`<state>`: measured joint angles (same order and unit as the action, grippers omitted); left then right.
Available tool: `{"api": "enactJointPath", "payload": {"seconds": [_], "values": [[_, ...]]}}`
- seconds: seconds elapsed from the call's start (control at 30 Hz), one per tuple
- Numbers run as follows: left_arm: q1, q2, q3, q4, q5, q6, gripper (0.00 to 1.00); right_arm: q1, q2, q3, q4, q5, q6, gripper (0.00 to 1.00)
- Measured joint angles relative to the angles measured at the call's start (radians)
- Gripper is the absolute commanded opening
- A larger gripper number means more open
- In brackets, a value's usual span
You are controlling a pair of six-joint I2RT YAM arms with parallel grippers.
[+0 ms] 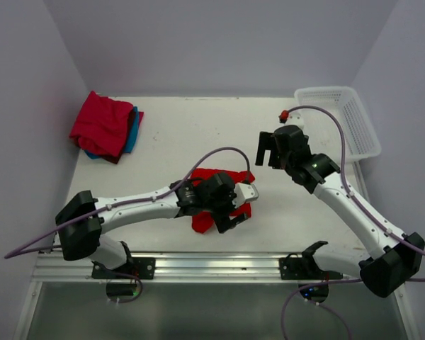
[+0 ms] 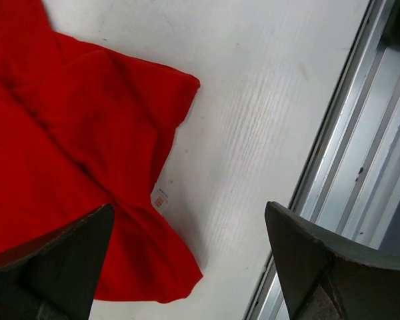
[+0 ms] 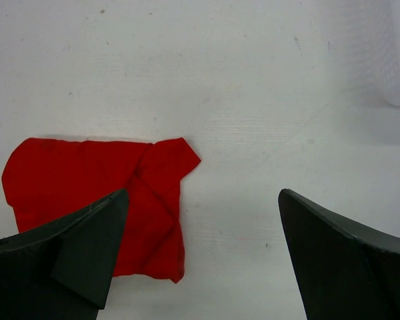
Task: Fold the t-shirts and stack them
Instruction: Flatten out the tshirt
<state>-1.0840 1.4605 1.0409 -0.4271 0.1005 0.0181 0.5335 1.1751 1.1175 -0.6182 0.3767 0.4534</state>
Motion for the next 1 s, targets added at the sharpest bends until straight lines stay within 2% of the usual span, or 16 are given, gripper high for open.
{"api": "enactJointPath", "payload": {"seconds": [0.2,0.43,0.53,0.6,0.8,0.87,1.0], "values": [[-0.054,0.132,0.0,0.012,-0.085,0.027,0.96,0.0,-0.053,-0.002,-0.019,0.013,0.0,0.99],[-0.056,0.22,-0.007,0.079,-0.267,0.029,0.94,0.0,-0.159,-0.002,-0.032,0.045,-0.005,0.95],[-0.056,0.254,-0.007,0.11,-0.346,0.029,0.92,0.0,-0.188,-0.002,-0.05,0.06,-0.012,0.9],[-0.056,0.278,-0.007,0.132,-0.394,0.029,0.9,0.0,-0.199,-0.002,-0.061,0.07,-0.018,0.82],[-0.056,0.311,0.002,0.155,-0.485,0.027,0.77,0.0,-0.221,-0.01,-0.078,0.087,-0.032,0.53],[-0.056,0.31,0.013,0.148,-0.503,0.027,0.73,0.0,-0.222,-0.011,-0.078,0.093,-0.034,0.5],[-0.056,0.289,0.069,0.101,-0.526,0.019,0.76,0.0,-0.22,-0.013,-0.078,0.102,-0.034,0.51]]}}
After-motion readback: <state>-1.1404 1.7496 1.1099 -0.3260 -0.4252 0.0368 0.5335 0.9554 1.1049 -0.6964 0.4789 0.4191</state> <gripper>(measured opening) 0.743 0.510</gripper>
